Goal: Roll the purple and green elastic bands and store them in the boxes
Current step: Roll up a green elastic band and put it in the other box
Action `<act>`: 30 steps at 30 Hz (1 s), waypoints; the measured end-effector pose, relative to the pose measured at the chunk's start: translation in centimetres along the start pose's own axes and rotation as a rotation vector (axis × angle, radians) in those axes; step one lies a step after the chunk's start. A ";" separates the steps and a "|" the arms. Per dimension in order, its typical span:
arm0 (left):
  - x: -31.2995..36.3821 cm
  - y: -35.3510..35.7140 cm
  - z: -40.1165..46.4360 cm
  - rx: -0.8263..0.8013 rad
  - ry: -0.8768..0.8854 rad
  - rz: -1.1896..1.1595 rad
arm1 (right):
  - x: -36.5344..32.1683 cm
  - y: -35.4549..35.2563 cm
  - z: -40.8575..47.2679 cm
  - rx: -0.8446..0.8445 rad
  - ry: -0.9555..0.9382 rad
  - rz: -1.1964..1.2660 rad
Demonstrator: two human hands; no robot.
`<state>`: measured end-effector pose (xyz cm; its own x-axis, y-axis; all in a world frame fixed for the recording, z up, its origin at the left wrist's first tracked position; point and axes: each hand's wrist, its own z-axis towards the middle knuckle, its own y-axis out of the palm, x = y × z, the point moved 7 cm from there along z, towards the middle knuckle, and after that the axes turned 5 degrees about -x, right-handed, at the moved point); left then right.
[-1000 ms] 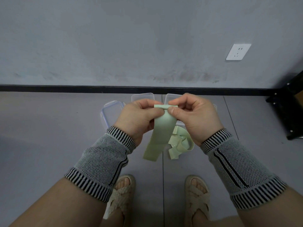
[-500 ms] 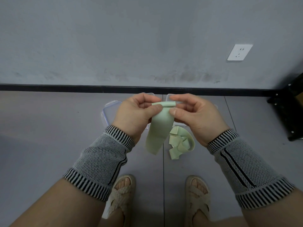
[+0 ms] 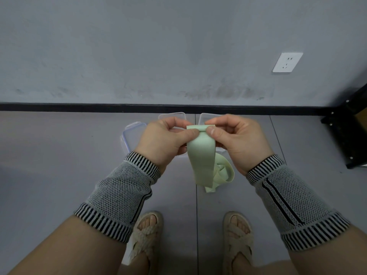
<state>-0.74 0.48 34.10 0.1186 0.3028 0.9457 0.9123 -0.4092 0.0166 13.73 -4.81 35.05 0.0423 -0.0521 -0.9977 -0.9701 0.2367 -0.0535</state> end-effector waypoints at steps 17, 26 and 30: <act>0.2 -0.4 0.0 0.003 0.058 -0.126 | 0.1 0.2 0.3 -0.018 -0.024 0.018; 0.3 0.1 -0.1 0.016 0.117 0.007 | -0.3 0.0 0.3 -0.027 -0.032 -0.265; 0.0 -0.3 0.2 0.063 0.087 0.051 | 0.7 -1.2 0.6 0.081 0.052 -0.079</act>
<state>-0.94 0.72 34.00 0.1338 0.2058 0.9694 0.9290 -0.3667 -0.0504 15.09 -4.56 34.42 0.1035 -0.1230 -0.9870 -0.9416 0.3075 -0.1371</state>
